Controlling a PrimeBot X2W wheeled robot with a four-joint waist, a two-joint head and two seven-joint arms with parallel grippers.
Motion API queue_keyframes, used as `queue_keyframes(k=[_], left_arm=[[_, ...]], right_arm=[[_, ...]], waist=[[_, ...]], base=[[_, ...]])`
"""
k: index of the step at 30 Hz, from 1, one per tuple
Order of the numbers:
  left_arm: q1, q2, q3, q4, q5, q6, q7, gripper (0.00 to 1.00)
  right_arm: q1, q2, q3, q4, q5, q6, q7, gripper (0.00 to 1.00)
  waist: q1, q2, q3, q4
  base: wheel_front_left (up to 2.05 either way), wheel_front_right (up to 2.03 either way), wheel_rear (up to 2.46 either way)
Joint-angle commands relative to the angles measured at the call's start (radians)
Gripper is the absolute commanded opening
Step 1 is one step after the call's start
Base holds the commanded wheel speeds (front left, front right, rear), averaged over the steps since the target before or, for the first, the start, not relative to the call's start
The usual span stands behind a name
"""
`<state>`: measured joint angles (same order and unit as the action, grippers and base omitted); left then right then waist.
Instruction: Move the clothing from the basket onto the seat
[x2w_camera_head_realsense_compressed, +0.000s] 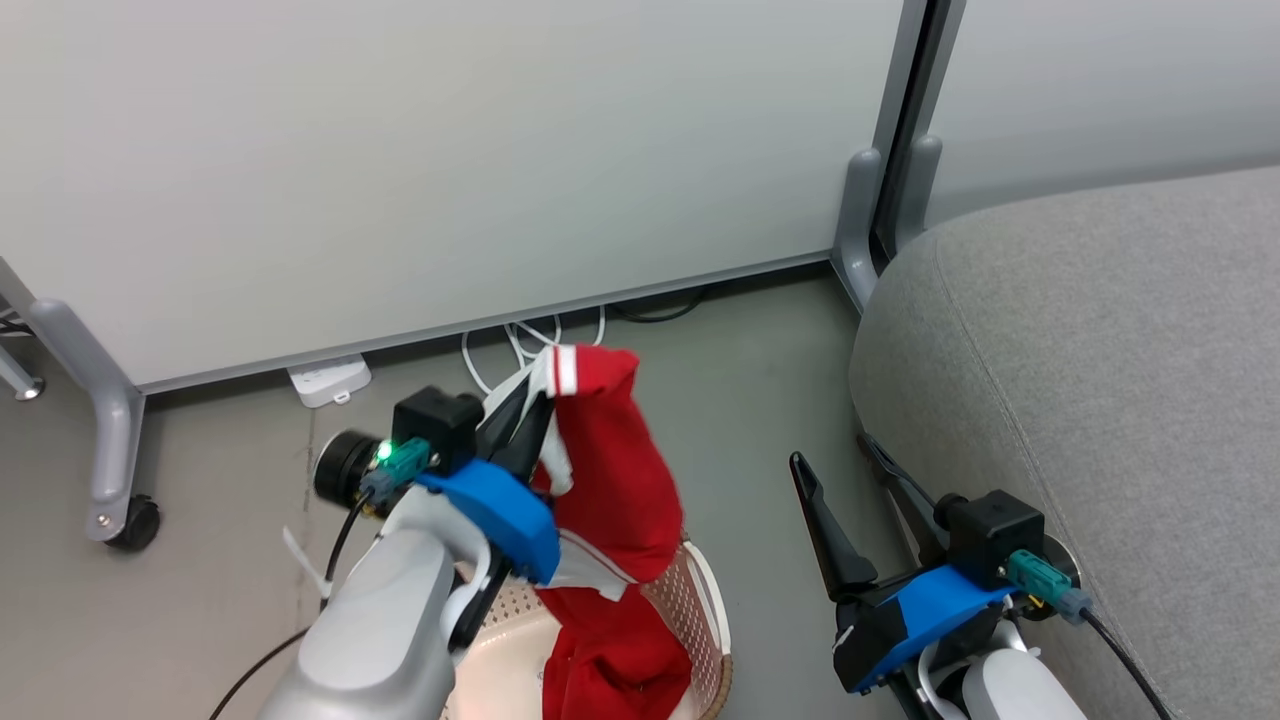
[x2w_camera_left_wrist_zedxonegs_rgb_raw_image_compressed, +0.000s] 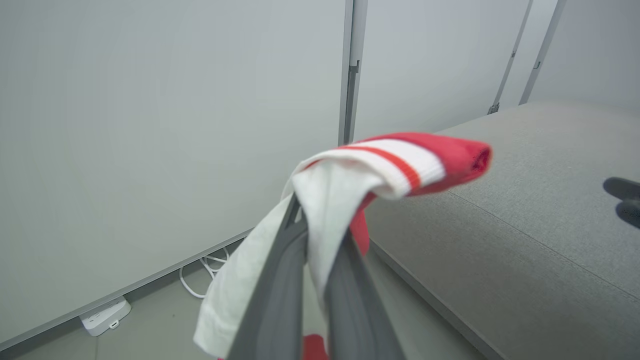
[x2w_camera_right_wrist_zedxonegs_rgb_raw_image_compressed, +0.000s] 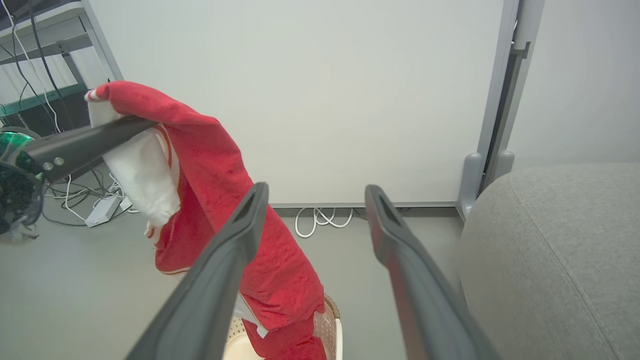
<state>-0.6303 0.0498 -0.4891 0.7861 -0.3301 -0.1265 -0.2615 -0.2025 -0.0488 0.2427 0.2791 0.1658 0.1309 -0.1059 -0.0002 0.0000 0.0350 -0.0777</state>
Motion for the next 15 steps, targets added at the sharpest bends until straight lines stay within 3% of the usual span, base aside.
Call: queue_keyframes(k=[1,9,15], left_arm=[[-0.026,0.002,-0.005,-0.012,-0.008,-0.003,-0.005,0.0],[-0.117,0.002,-0.14,-0.097,-0.144,-0.004,0.023,0.0],[-0.167,0.002,-0.208,-0.126,-0.222,0.02,0.055,0.0]], right_arm=[[0.01,-0.003,-0.001,-0.006,0.001,0.0,0.0,1.0],[0.034,-0.003,-0.007,-0.032,-0.006,0.0,0.028,1.0],[0.045,-0.003,0.0,-0.045,-0.006,0.0,0.043,1.0]], waist=[[0.0002,0.0,-0.012,0.008],[0.0002,0.0,-0.049,0.018],[0.0002,0.0,-0.065,0.019]], base=[[0.0,0.0,0.0],[0.0,0.0,0.0],[0.0,0.0,0.0]])
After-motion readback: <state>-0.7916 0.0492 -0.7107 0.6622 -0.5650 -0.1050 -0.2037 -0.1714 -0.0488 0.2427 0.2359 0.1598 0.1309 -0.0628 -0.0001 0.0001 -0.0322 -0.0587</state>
